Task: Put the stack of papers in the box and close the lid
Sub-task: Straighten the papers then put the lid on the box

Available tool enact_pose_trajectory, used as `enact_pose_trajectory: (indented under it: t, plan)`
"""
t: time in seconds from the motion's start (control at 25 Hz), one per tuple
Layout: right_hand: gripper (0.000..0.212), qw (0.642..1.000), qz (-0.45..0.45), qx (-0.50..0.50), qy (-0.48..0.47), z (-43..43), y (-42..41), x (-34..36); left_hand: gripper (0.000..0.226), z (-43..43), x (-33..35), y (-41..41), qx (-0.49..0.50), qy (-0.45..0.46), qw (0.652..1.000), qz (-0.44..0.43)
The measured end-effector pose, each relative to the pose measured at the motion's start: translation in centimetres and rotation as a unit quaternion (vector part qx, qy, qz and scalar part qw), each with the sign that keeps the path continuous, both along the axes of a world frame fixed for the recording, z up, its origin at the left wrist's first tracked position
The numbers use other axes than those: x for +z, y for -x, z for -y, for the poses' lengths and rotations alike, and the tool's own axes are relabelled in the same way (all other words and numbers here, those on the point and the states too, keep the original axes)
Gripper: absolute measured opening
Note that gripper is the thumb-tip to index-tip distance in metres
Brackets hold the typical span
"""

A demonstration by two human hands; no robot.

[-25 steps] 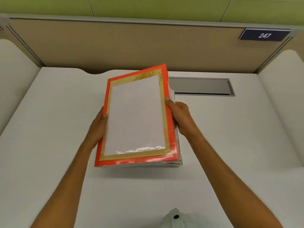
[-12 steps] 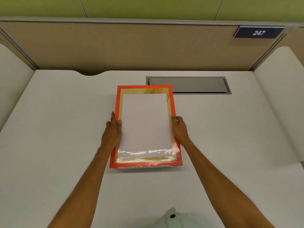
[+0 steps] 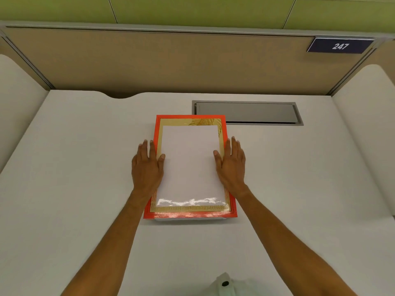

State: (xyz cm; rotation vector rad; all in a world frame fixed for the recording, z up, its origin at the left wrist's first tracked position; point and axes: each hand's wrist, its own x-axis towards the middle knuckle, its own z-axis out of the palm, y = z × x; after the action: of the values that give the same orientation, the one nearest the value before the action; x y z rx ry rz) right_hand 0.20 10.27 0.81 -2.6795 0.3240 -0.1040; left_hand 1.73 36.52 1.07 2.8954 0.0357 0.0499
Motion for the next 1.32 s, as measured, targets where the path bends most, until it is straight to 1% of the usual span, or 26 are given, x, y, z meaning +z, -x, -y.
enact_pose_trajectory:
  t: [0.04,0.12,0.24,0.4,0.6,0.92,1.2,1.32]
  plan:
    - [0.072,0.998,0.019,0.04,0.035,-0.3,-0.1,0.0,0.07,0.2,0.1,-0.3,-0.031,-0.019,0.999,0.016]
    - [0.073,0.993,0.019,0.088,0.072,-0.9,-0.4,-0.4,0.074,0.7,-0.1,-0.8,-0.083,-0.044,0.996,0.011]
    - [0.073,0.99,-0.019,0.111,0.085,-1.3,-0.3,-1.5,0.085,1.4,-0.8,-1.0,-0.118,-0.046,0.992,-0.014]
    - [0.073,0.989,-0.05,0.113,0.084,-1.5,-0.4,-2.4,0.095,1.7,-1.7,-0.8,-0.118,-0.012,0.992,-0.033]
    - [0.073,0.988,-0.06,0.109,0.09,-1.6,-0.3,-2.7,0.09,1.9,-2.3,-0.7,-0.116,-0.02,0.992,-0.039]
    - [0.073,0.986,-0.062,0.107,0.108,-1.8,-0.2,-2.9,0.075,2.1,-2.7,-0.5,-0.111,-0.041,0.992,-0.033]
    - [0.072,0.987,-0.065,0.108,0.099,-1.9,0.0,-2.3,0.07,2.5,-2.4,-0.5,-0.111,-0.064,0.991,-0.04]
    - [0.071,0.989,-0.054,0.11,0.083,-1.7,0.3,-1.6,0.073,2.7,-1.8,-0.4,-0.108,-0.063,0.991,-0.047]
